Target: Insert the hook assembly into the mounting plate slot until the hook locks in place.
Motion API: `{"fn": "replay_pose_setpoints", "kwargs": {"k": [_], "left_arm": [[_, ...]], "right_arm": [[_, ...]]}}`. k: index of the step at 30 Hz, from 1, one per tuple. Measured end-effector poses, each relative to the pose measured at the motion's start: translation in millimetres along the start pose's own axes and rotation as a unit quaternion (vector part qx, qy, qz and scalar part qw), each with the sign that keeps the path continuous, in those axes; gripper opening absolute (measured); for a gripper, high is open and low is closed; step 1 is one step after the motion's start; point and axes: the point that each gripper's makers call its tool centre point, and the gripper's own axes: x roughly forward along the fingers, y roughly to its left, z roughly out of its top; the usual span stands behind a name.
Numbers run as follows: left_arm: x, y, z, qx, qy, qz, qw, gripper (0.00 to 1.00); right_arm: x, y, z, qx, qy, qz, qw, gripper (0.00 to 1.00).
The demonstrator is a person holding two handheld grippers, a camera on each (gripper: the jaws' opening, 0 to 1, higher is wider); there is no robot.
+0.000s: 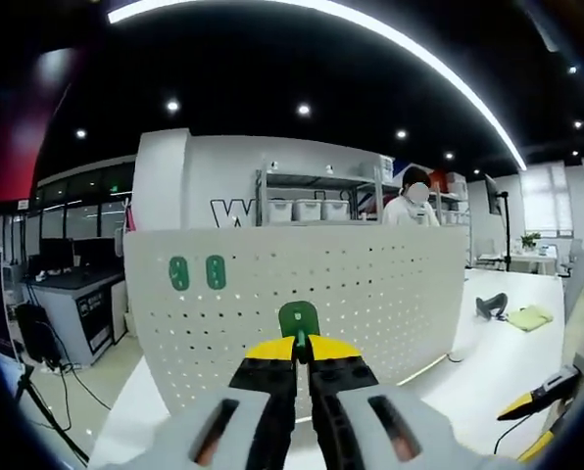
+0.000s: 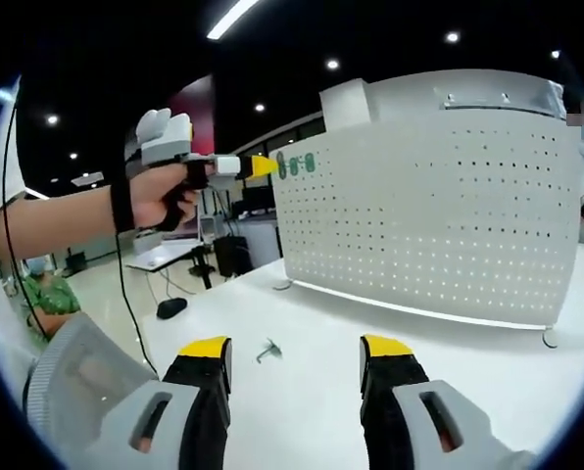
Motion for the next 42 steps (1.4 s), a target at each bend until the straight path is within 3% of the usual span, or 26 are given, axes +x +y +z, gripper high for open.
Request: {"fn": "replay_pose_setpoints", "kwargs": {"k": [14,33,42], "left_arm": [[12.6,6.5,6.8,0.009,-0.001,0.011,0.9999,0.03],[43.7,18.9,18.8,0.034,-0.004,0.021,0.9992,0.03],[58.6,18.0,24.8,0.042,-0.008,0.021,0.9989,0.03]], "right_arm": [[-1.4,-0.1,-2.3,-0.005,0.006,0.001,1.0,0.53],[-6.1,-12.5,2.6,-0.012,0.003,-0.025,0.9996,0.59],[-8.2,-18.0,6.4,-0.008,-0.004,-0.043,0.999,0.57]]}}
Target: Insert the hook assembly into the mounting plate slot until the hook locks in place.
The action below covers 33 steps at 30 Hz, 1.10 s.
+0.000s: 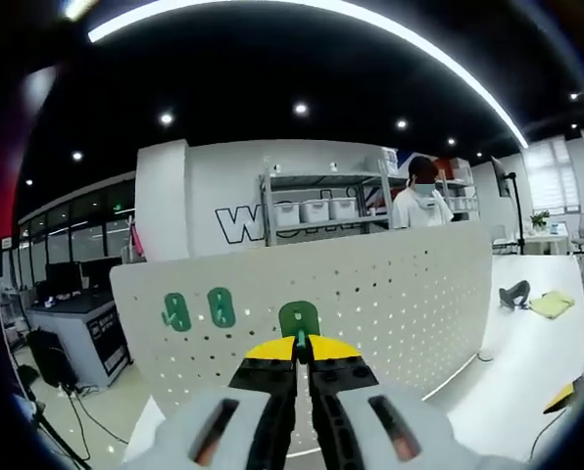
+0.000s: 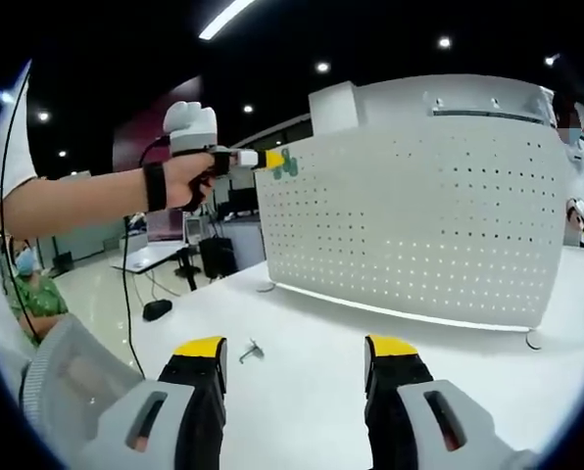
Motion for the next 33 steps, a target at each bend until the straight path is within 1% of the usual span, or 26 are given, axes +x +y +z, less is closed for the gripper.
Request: {"fn": "replay_pose_setpoints", "kwargs": {"k": [3,5,8,10,15,21,25,26,28,33], "left_arm": [[5.3,0.5,2.5,0.002,-0.002,0.002,1.0,0.03],[8.5,1.0,1.5,0.011,0.002,0.004,0.9999,0.03],[13.6,3.0,1.2,0.007,0.002,0.008,0.9999,0.03],[16.0,3.7,-0.4,0.014,0.007,0.011,0.9998,0.03],[22.0,8.0,-0.3,0.006,0.009,0.021,0.9997,0.03],[30.0,10.8,2.0,0.006,0.01,0.023,0.9997,0.03],[35.1,14.9,4.0,-0.005,0.012,0.024,0.9996,0.03],[36.2,14.8,3.8,-0.003,0.014,0.025,0.9996,0.03],[38.1,14.9,5.1,0.001,0.013,0.024,0.9996,0.03],[43.6,17.4,3.9,-0.005,0.016,0.028,0.9995,0.03]], "right_arm": [[0.2,-0.8,1.5,0.008,-0.003,0.002,1.0,0.58],[0.3,-1.9,0.3,0.006,0.0,0.001,1.0,0.58],[-0.5,-3.5,1.6,0.007,-0.003,-0.002,1.0,0.58],[-1.0,-3.7,2.2,0.008,-0.006,-0.001,1.0,0.58],[-1.8,-4.1,-0.8,0.01,-0.001,-0.003,0.9999,0.58],[-2.0,-3.0,0.0,0.016,-0.007,0.0,0.9998,0.59],[-1.5,-3.7,-0.3,0.02,-0.008,-0.001,0.9998,0.59],[-1.1,-3.5,-0.7,0.022,-0.008,-0.001,0.9997,0.59],[0.6,-1.1,-1.8,0.019,-0.005,0.003,0.9998,0.59],[1.5,0.5,-0.1,0.018,-0.005,0.007,0.9998,0.59]]}}
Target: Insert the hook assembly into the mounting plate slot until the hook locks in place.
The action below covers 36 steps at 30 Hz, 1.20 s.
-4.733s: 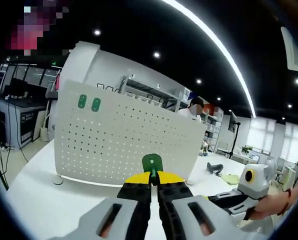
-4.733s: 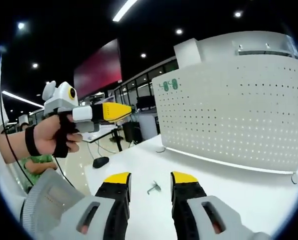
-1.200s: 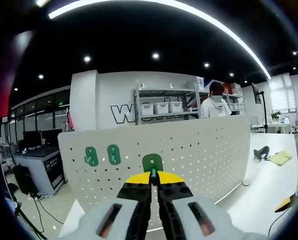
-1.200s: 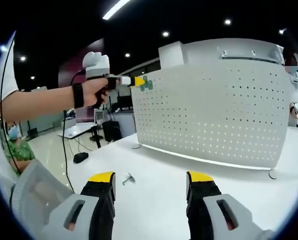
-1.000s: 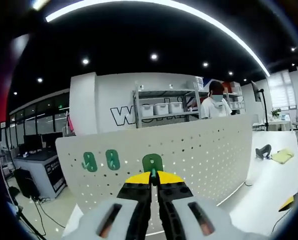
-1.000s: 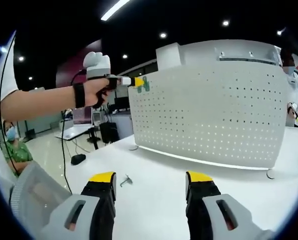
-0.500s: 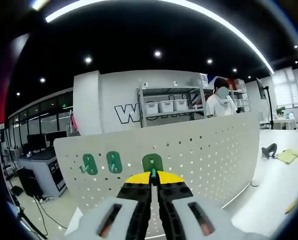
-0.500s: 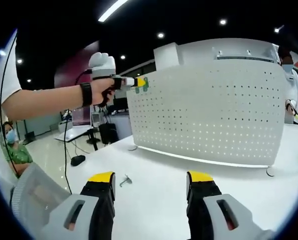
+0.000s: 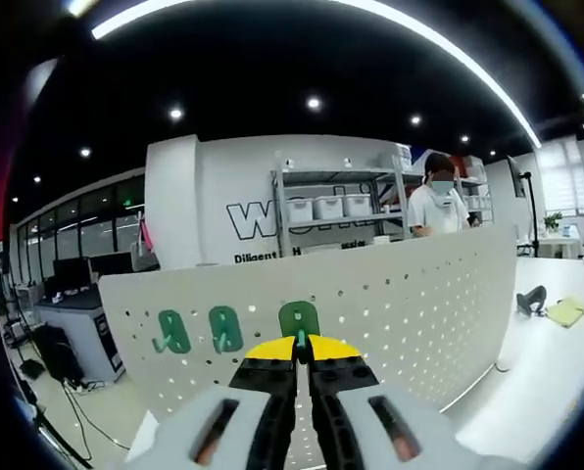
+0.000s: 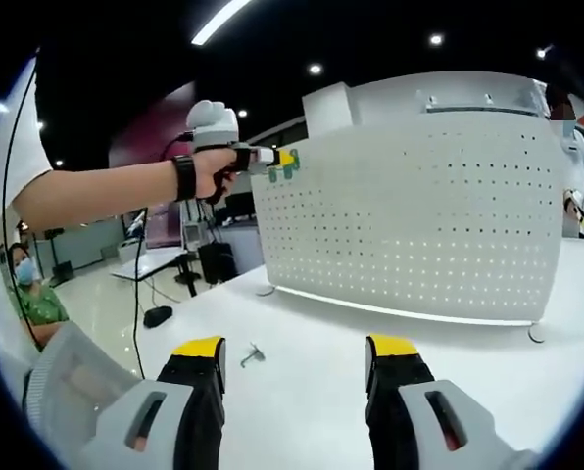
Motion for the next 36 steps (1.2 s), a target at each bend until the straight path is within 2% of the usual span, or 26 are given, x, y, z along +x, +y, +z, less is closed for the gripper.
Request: {"fn": "replay_pose_setpoints", "kwargs": {"k": [8,19,36], "left_arm": [[10.5,3.2,-4.4,0.005,0.008,0.008,0.9999,0.03],[24.8,3.2,1.8,0.016,0.008,0.009,0.9998,0.03],[33.7,11.0,-8.5,0.007,0.02,0.02,0.9996,0.03]], "right_arm": [[-5.5,-10.5,1.3,0.007,0.0,-0.01,0.9999,0.58],[-8.1,-17.8,1.7,0.009,0.001,-0.019,0.9998,0.58],[-8.4,-25.8,1.0,0.014,0.003,-0.03,0.9994,0.58]]}}
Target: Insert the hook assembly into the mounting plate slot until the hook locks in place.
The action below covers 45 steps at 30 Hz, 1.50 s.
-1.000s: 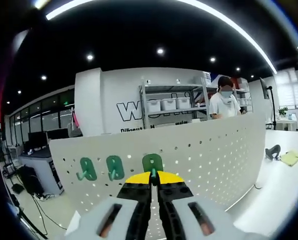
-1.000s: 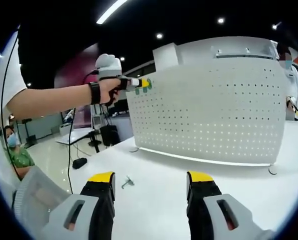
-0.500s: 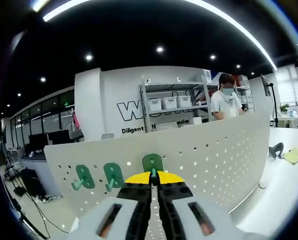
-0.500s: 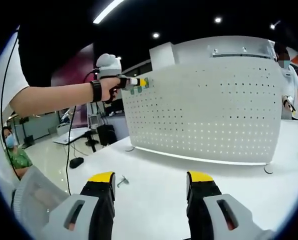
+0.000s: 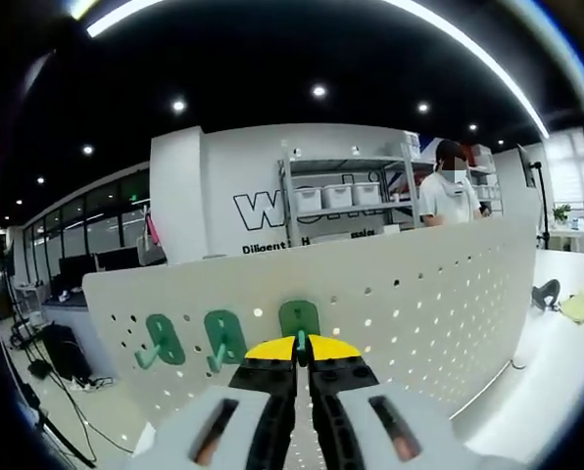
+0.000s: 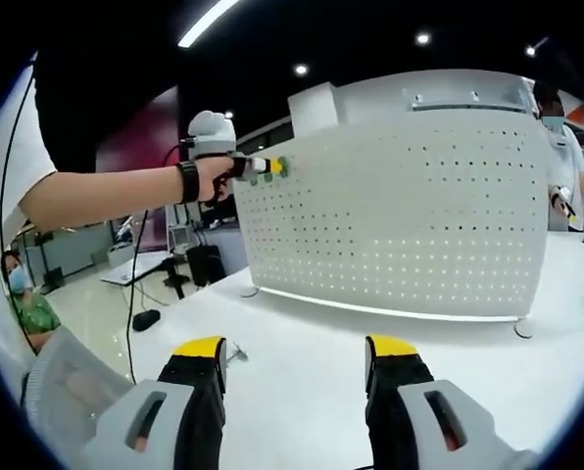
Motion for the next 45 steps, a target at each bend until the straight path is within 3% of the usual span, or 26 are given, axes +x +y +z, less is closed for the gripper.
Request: {"fn": "replay_pose_setpoints", "kwargs": {"k": [6,9,22,45], "left_arm": [[-0.3,-0.2,7.7,0.0,-0.014,-0.001,0.9999,0.03],[2.1,-0.2,1.4,-0.004,0.005,-0.003,1.0,0.03],[3.7,0.1,1.8,0.003,0.004,-0.003,1.0,0.04],[8.2,-6.7,18.1,0.015,-0.016,-0.023,0.9995,0.1]], "right_arm": [[1.2,2.3,-1.5,0.002,0.0,0.002,1.0,0.58],[2.3,2.5,-1.2,0.004,-0.002,0.002,1.0,0.58],[1.5,1.4,-2.7,0.006,-0.001,0.001,1.0,0.58],[6.0,3.4,2.0,0.001,-0.002,0.011,0.9999,0.57]]}}
